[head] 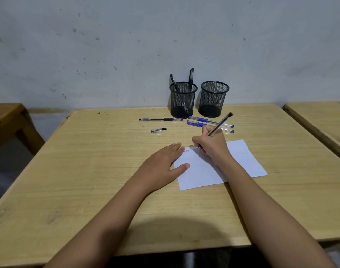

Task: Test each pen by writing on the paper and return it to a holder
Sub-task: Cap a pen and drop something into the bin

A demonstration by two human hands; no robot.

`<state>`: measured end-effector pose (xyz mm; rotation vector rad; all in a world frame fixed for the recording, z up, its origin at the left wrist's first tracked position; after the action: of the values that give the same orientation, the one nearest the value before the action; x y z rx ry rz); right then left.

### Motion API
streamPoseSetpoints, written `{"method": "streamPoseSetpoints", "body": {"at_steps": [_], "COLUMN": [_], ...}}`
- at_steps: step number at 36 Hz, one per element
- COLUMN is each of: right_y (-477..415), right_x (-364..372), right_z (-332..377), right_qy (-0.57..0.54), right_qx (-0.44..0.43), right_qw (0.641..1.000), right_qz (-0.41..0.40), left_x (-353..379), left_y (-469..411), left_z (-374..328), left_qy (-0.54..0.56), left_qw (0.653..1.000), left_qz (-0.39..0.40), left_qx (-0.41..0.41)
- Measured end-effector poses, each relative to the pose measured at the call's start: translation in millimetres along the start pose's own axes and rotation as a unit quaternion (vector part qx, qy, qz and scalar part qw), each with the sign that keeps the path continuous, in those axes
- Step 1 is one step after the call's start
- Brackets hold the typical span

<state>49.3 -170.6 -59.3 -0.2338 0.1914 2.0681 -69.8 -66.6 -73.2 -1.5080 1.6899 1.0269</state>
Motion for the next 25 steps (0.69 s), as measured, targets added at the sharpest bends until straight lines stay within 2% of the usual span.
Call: {"method": "streamPoseSetpoints", "body": {"at_steps": [13,21,25], "right_y": [4.8,6.3,2.0], "right_x": [-2.4,-10.0,-13.4], "right_z": [1.8,15.5,25.0], "right_qy": [-0.025,-0.17,-0.233], "right_qx": [-0.004,-0.023,-0.035], "right_qw": [1.0,0.985,0.972], "right_qz": [-0.002,0.002,0.019], "left_x": [-2.9,-15.6,-43.7], "left_y": [-0.3,-8.8,-13.5], "left_z": [-2.3,0.6,10.9], "left_qy": [0.013,0.038,0.086], "left_qw": [1.0,0.999,0.993], "left_qz": [-0.004,-0.008,-0.077], "left_qx": [0.002,0.01,0.017]}}
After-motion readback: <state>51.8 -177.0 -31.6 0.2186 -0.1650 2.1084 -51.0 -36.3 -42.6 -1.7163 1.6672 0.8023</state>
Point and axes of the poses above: each hand's wrist, its own y-axis away from the middle knuckle, its own x-axis out of the palm, z = x × y, the point moved 7 cm from there along -y, towards the middle knuckle, and after that the axes turned 11 degrees about z, right-handed, at the moved point
